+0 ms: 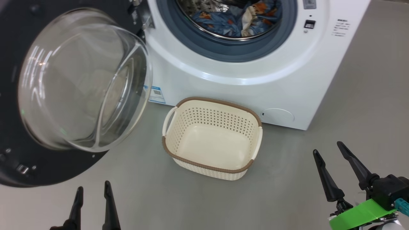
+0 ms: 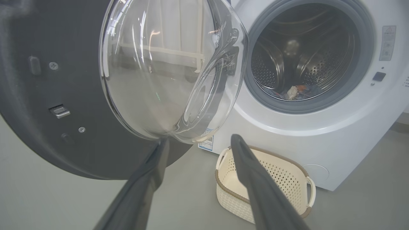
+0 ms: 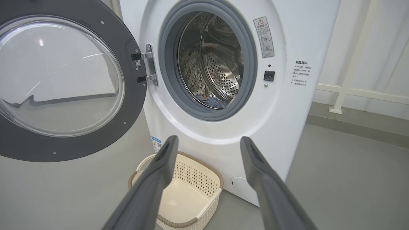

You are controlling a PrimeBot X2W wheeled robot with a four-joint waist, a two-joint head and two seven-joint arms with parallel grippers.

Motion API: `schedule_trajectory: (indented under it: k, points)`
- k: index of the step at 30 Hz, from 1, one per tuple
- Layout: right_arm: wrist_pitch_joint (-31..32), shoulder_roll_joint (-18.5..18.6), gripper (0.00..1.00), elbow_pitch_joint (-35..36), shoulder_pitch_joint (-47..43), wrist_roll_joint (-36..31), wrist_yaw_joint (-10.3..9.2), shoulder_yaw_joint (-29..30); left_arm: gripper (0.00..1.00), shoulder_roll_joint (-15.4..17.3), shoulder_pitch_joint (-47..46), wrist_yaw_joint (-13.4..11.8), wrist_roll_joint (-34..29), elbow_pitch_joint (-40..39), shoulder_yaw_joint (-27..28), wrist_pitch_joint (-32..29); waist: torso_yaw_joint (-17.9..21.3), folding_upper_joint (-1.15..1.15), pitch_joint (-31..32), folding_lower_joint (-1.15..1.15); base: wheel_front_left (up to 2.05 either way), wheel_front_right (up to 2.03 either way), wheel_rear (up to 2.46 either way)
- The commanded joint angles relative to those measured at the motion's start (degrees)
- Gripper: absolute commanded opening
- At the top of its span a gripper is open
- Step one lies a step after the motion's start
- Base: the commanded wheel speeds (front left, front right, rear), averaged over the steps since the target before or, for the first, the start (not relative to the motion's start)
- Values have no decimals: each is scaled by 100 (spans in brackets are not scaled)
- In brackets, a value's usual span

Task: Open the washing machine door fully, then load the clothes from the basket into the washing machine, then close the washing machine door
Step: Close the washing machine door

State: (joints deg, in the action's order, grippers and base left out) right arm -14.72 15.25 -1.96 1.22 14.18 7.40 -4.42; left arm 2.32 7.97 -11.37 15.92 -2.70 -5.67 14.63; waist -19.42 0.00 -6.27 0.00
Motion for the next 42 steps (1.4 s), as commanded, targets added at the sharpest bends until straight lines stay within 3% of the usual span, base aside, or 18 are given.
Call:
schedule_trajectory:
  k: [1,18,42]
  points:
    - [-28,113,100,135,144,-45,9,-130,100,55,-179,-44,46,-168,174,37,-183,0,-11,0,0,0,0]
    - [-28,115,100,96,68,-72,9,-193,100,55,-86,-46,105,-157,184,37,-737,0,137,0,0,0,0]
    - [-28,95,100,61,-13,-108,9,-199,100,55,-38,-15,222,-119,306,37,-1106,0,288,0,0,0,0]
